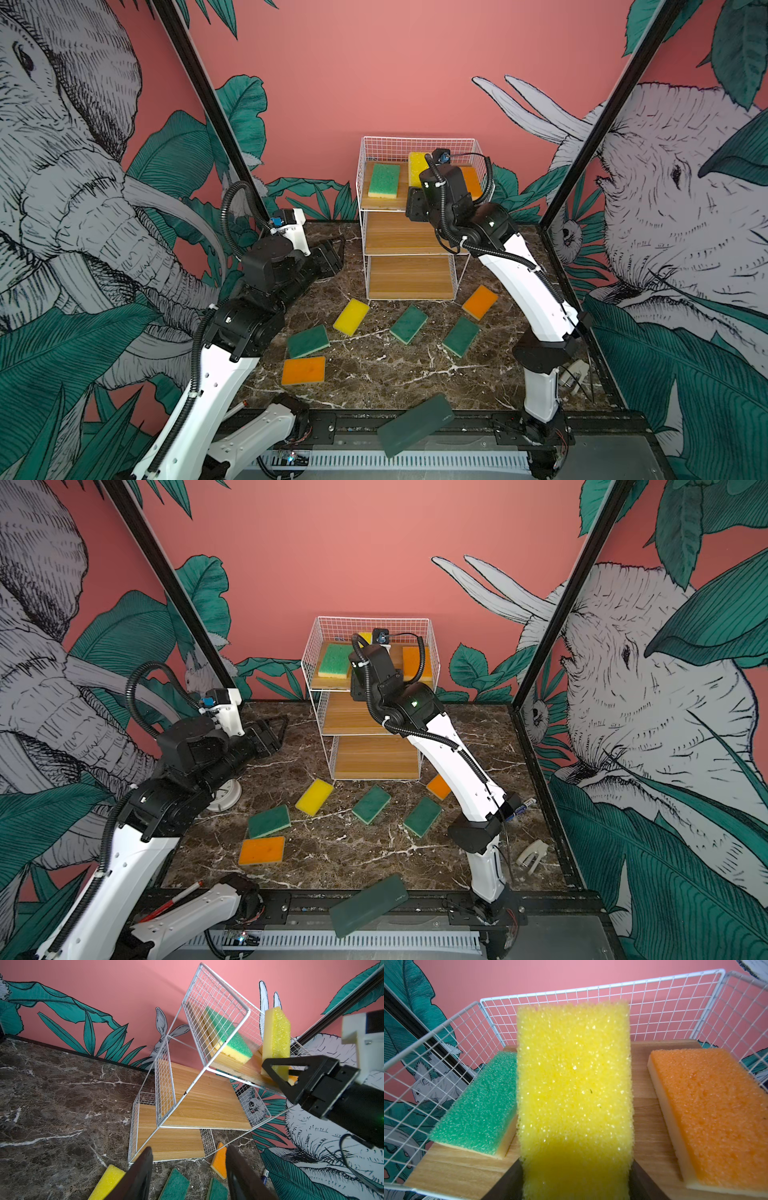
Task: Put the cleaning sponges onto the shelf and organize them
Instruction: 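Lower the yellow sponge onto the top tier between green and orange sponges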
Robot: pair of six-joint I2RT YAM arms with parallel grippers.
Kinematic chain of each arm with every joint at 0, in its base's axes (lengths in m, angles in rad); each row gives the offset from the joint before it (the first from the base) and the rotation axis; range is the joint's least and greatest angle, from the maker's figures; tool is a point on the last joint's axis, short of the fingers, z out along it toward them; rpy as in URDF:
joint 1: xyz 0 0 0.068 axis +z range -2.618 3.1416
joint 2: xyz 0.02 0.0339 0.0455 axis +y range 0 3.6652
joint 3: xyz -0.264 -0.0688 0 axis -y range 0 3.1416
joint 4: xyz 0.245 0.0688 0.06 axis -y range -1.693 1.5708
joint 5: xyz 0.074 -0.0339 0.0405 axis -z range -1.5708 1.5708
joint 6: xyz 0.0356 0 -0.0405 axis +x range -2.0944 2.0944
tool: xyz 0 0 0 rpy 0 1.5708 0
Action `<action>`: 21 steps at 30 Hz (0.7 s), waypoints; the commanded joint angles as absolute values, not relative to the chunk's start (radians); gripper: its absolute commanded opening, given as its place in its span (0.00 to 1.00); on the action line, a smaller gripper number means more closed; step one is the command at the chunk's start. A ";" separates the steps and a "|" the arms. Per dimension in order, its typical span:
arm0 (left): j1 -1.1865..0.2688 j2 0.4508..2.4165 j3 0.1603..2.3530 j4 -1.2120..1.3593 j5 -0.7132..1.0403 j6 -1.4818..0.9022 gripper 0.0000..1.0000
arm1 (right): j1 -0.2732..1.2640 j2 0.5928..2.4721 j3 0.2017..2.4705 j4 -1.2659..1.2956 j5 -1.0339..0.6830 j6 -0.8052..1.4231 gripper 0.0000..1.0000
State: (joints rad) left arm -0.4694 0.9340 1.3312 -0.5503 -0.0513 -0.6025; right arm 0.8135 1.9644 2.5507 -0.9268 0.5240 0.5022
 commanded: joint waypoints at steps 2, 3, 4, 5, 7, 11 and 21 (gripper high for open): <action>-0.468 0.940 1.312 -0.563 -0.070 -0.595 0.58 | 0.806 1.967 2.557 -0.922 0.548 0.508 0.68; -0.468 0.941 1.310 -0.560 -0.066 -0.595 0.58 | 0.804 1.965 2.554 -0.922 0.552 0.507 0.69; -0.468 0.944 1.311 -0.559 -0.064 -0.597 0.58 | 0.803 1.965 2.553 -0.922 0.554 0.506 0.69; -0.468 0.945 1.310 -0.556 -0.061 -0.599 0.58 | 0.801 1.965 2.552 -0.919 0.558 0.503 0.69; -0.468 0.948 1.307 -0.551 -0.056 -0.602 0.58 | 0.799 1.965 2.550 -0.912 0.563 0.496 0.70; -0.468 0.948 1.305 -0.548 -0.055 -0.607 0.58 | 0.795 1.968 2.545 -0.899 0.551 0.489 0.70; -0.468 0.936 1.296 -0.549 -0.076 -0.601 0.58 | 0.793 1.967 2.501 -0.855 0.536 0.485 0.72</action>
